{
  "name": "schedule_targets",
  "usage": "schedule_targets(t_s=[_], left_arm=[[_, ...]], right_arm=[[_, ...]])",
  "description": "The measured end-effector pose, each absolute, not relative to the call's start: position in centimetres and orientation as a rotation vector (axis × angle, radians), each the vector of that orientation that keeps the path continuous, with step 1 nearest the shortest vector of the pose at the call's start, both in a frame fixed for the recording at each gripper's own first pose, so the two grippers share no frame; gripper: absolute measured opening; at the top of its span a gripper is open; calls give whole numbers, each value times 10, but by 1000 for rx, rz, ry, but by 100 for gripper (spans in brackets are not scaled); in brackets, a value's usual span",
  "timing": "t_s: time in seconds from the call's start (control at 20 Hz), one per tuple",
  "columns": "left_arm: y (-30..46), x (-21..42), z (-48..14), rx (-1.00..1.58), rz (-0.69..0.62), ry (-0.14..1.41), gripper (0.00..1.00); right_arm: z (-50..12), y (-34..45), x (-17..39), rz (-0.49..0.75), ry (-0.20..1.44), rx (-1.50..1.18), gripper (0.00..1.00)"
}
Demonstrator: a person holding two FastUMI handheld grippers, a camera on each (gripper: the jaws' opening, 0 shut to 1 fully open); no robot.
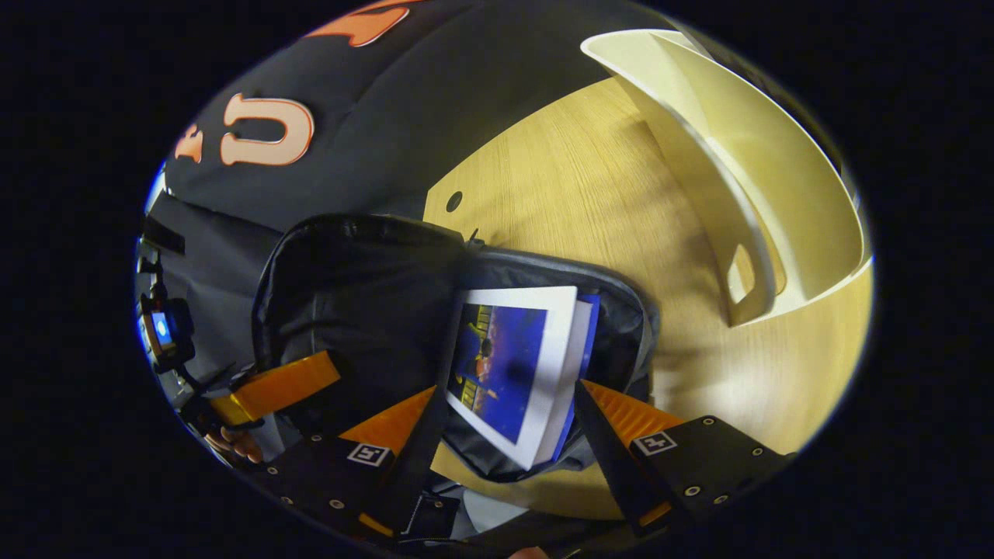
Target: Open the schoolbag, grab two books from the bookshelf and put them into the schoolbag.
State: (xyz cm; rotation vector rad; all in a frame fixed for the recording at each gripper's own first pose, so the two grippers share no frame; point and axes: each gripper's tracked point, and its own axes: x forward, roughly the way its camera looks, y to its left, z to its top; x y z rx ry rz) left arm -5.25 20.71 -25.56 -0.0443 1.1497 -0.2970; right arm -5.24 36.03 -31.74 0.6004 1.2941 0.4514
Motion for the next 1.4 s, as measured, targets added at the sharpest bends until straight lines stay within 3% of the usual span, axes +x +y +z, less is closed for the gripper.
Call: schedule_targets(t_s=[0.3, 0.8, 1.4], left_arm=[[202, -54, -264, -60, -277, 1165, 5], [192, -65, -280, -56, -271, 1186, 5], [187, -73, -294, -108, -215, 1199, 5]], right_arm=[[-277, 297, -48, 477, 1275, 423, 98], [-209, 185, -6, 416, 1223, 159, 98], [-168, 126, 72, 403, 1215, -12, 98]])
